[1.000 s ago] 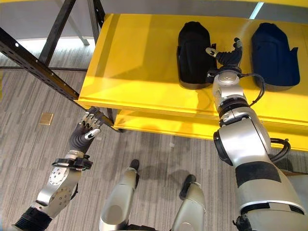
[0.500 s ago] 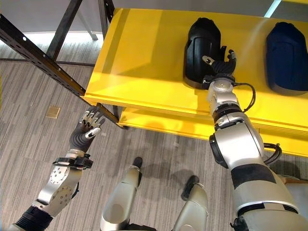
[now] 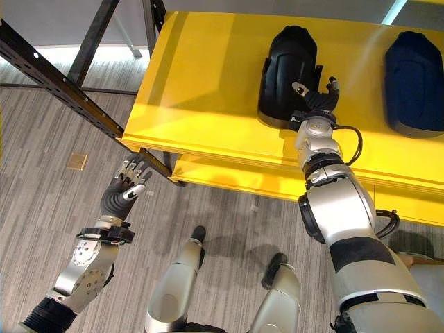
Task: Move parts from the plastic box to the shelf.
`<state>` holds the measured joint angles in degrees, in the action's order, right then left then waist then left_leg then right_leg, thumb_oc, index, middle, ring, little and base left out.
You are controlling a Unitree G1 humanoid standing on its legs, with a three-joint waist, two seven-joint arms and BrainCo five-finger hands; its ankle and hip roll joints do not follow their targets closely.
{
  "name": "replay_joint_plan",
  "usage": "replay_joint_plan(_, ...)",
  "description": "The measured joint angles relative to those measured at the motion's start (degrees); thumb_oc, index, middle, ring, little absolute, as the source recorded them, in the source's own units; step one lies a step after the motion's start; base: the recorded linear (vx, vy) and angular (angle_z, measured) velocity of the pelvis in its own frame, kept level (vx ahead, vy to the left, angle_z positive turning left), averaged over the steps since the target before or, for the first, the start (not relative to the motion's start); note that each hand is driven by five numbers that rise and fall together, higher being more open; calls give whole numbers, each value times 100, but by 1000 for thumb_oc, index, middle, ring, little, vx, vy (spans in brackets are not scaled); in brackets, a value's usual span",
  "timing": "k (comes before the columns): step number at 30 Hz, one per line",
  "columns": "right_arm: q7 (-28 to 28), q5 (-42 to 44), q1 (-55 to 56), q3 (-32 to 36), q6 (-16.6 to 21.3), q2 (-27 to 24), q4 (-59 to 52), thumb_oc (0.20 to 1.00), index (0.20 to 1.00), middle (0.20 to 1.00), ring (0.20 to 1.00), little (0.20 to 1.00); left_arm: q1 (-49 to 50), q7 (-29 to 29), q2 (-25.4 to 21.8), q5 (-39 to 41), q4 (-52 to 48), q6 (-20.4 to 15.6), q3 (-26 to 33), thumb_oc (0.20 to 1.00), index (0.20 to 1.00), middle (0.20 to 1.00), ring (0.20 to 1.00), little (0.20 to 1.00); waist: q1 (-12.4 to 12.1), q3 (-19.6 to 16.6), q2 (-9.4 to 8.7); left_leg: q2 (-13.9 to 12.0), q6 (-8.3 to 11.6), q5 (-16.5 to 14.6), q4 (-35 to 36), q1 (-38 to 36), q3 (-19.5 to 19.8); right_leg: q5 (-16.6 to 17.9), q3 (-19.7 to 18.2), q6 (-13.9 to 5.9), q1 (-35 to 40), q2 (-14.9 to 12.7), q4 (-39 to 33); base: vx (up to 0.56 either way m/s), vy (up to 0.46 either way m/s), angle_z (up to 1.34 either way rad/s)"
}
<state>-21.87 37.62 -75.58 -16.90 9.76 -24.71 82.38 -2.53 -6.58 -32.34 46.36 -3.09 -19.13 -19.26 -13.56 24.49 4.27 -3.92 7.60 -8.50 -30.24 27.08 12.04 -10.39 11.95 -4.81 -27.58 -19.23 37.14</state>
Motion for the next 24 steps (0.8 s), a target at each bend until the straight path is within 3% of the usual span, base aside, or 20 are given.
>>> replay_joint_plan(7, -87, -551, -117, -754, -134, -423, -302, 1000, 1000, 1000, 1000, 1000, 3, 0, -1, 3, 0, 0, 6, 1000, 1000, 1000, 1000, 1000, 55, 15, -24, -3, -1, -1, -33, 32, 18, 2, 15, -1, -6, 10, 0, 0, 0, 0)
replay_joint_plan(15, -95, -754, -229, -946, -141, -559, -592, 1000, 1000, 1000, 1000, 1000, -42, 2, -3, 6, 6, -6, 42, 1000, 1000, 1000, 1000, 1000, 238, 148, -257, -29, -10, -20, -93, 32, -8, 33, -11, -1, 0, 39, -22, 1, 5, -2)
replay_joint_plan(19, -96, -754, -275, -1149, -123, -555, -1453, 1000, 1000, 1000, 1000, 1000, -8, 2, -2, 15, 6, -7, 196, 1000, 1000, 1000, 1000, 1000, 378, 164, -285, -94, -11, -64, -168, 60, -55, 103, -43, 10, 0, 122, -107, 7, 22, -10)
replay_joint_plan(24, -133, -984, 489, -1080, 273, -616, -3897, 1000, 1000, 1000, 1000, 1000, 144, -3, 13, 15, 5, -28, 412, 1000, 1000, 1000, 1000, 1000, 600, 199, -451, -126, -17, -104, -214, 86, -86, 119, -67, 6, -19, 160, -135, -3, 13, -4)
